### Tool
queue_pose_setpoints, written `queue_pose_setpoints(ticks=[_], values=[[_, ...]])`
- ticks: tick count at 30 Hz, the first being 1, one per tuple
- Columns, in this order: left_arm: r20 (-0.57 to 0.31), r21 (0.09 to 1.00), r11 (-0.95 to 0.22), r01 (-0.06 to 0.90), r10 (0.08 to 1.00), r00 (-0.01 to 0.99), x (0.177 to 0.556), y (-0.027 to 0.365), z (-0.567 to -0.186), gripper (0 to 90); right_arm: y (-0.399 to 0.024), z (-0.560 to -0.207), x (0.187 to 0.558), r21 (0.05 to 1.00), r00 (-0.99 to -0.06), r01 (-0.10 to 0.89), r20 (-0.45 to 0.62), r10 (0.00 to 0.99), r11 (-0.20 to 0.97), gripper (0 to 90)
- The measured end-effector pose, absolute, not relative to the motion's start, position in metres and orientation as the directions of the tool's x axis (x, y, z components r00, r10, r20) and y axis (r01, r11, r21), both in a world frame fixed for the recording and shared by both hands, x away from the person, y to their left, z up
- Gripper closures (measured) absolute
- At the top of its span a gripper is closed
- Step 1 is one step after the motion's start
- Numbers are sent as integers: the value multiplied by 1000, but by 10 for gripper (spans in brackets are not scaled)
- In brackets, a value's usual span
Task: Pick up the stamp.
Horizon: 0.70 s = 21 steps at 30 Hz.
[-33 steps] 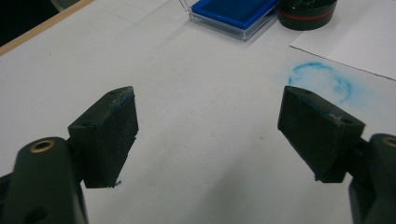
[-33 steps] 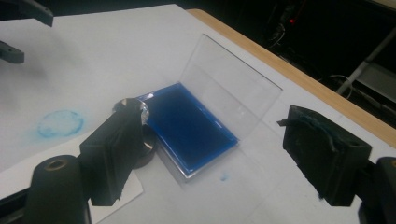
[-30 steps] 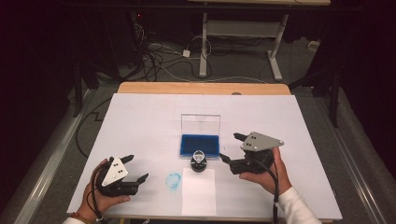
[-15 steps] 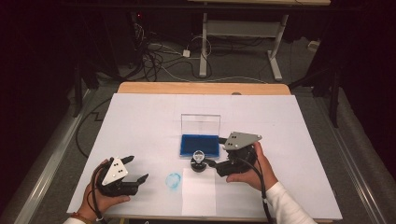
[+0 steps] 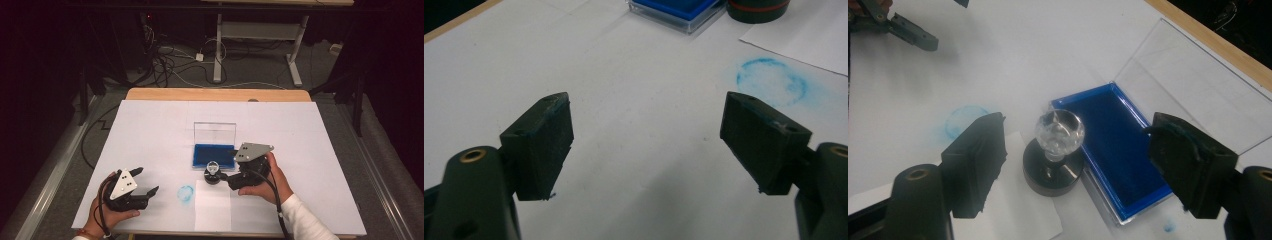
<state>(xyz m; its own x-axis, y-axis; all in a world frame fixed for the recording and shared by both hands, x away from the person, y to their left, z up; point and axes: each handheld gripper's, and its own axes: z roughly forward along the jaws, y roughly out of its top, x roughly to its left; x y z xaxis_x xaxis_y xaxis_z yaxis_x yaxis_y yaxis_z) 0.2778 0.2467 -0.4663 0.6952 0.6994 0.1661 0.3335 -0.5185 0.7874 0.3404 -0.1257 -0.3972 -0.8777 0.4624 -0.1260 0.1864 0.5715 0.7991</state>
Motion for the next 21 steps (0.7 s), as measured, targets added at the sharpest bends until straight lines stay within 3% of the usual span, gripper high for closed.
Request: queue_pose_setpoints(ticks=[12, 18, 21], values=[[181, 779, -528, 339, 706, 685, 271, 253, -468, 206, -107, -407, 346, 770, -904, 185, -110, 413, 610, 243], [183, 771, -536, 343, 703, 687, 269, 254, -469, 207, -100, -416, 353, 751, -912, 219, -70, 404, 623, 277], [185, 770, -538, 343, 703, 687, 269, 253, -470, 206, -98, -421, 358, 742, -916, 242, -38, 399, 625, 342]])
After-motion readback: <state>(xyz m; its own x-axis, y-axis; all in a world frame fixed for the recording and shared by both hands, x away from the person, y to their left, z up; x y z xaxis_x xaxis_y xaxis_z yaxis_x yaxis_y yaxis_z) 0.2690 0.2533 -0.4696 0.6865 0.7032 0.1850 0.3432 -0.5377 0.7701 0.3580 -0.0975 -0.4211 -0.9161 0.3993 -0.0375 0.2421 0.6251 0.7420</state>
